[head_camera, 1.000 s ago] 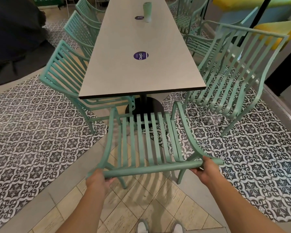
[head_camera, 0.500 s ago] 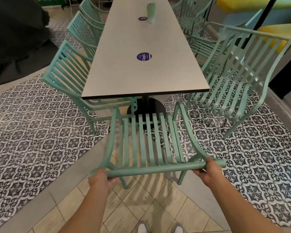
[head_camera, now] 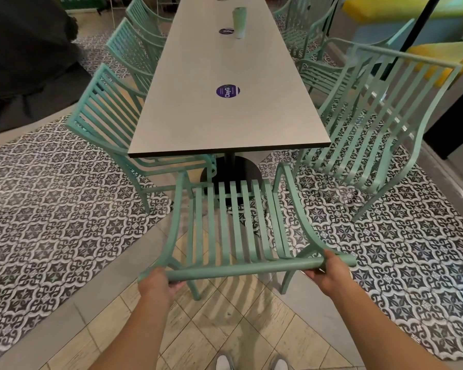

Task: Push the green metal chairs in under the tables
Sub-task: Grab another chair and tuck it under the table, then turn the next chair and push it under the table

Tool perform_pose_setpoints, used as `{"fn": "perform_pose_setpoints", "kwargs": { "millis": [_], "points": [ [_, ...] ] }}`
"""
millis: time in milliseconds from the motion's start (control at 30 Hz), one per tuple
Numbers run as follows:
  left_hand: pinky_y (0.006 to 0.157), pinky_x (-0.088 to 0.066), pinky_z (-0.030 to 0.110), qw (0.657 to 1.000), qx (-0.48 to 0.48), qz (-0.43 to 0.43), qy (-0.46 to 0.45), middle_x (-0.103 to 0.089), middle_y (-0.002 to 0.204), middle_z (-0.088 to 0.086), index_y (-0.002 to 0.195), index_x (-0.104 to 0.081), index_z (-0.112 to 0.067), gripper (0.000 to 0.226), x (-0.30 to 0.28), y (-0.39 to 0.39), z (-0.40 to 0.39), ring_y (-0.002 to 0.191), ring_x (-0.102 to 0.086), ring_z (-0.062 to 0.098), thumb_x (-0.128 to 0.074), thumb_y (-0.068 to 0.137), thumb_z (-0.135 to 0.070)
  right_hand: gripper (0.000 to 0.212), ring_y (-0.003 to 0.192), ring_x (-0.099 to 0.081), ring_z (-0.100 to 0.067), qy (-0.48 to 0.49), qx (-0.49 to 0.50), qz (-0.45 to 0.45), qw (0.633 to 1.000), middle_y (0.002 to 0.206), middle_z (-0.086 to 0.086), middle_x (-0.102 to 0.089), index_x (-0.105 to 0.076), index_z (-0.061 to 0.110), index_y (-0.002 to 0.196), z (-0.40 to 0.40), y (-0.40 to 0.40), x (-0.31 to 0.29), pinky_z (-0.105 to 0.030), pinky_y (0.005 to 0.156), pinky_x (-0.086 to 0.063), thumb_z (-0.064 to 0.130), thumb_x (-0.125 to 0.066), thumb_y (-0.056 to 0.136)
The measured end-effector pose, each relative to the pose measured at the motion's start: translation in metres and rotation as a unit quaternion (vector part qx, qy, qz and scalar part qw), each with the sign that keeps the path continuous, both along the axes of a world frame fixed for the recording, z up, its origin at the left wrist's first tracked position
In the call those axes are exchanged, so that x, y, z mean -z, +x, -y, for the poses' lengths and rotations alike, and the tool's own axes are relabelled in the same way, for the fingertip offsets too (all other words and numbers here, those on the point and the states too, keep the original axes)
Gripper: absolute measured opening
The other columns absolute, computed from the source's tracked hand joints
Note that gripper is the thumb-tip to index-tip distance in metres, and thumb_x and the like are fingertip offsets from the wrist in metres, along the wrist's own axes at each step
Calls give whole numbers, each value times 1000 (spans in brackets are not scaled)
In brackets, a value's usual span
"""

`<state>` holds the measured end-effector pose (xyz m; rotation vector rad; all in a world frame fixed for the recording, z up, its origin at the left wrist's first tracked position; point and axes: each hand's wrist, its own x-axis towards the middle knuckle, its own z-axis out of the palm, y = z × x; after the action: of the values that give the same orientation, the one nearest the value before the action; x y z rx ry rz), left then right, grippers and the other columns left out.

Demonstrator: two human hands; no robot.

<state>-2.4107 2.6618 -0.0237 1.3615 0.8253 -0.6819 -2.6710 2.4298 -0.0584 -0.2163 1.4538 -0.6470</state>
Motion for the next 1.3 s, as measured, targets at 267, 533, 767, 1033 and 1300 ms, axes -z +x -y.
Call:
{"fn": "perform_pose_setpoints", "kwargs": {
  "millis": [267,533,767,1033,1300],
  "points": [
    [85,-51,61,1000,3,4,5,-43,138,29,138,-39,0,45,3,3,-3,122,-48,50,-54,95,-2,41,86,-59,-32,-9,4,-2,1000,127,-21,-53,-44,8,134,-3,2,-1,-46,50,-55,16,-57,96],
    [84,-52,57,1000,3,-5,7,-44,135,29,138,-40,1,45,6,5,-2,119,-50,49,-54,96,-2,43,94,-58,-35,-8,15,1,1000,129,-22,-51,-42,7,136,-3,1,4,-56,67,-53,15,-56,96],
    [88,-49,59,1000,8,-8,20,-47,132,26,139,-35,-3,49,5,4,-5,118,-52,45,-56,94,-4,45,86,-60,-33,-1,14,-16,1000,117,-20,-56,-42,8,135,-1,-4,8,-55,66,-55,18,-59,95],
    [90,-48,42,717,483,295,408,-60,120,11,126,-58,-13,43,10,16,-16,106,-58,31,-61,88,-33,62,96,-56,-31,-89,10,-196,977,117,-15,-54,-33,9,139,-8,-21,5,-42,80,-51,20,-64,86],
    [102,-41,33,403,706,504,293,-56,130,-5,133,-53,-22,40,-34,-34,74,117,-51,15,-49,95,-32,57,114,-57,-30,-348,-306,-435,772,139,-10,-48,-39,15,143,-8,-77,-22,-48,95,-48,40,-52,94]
  ]
}}
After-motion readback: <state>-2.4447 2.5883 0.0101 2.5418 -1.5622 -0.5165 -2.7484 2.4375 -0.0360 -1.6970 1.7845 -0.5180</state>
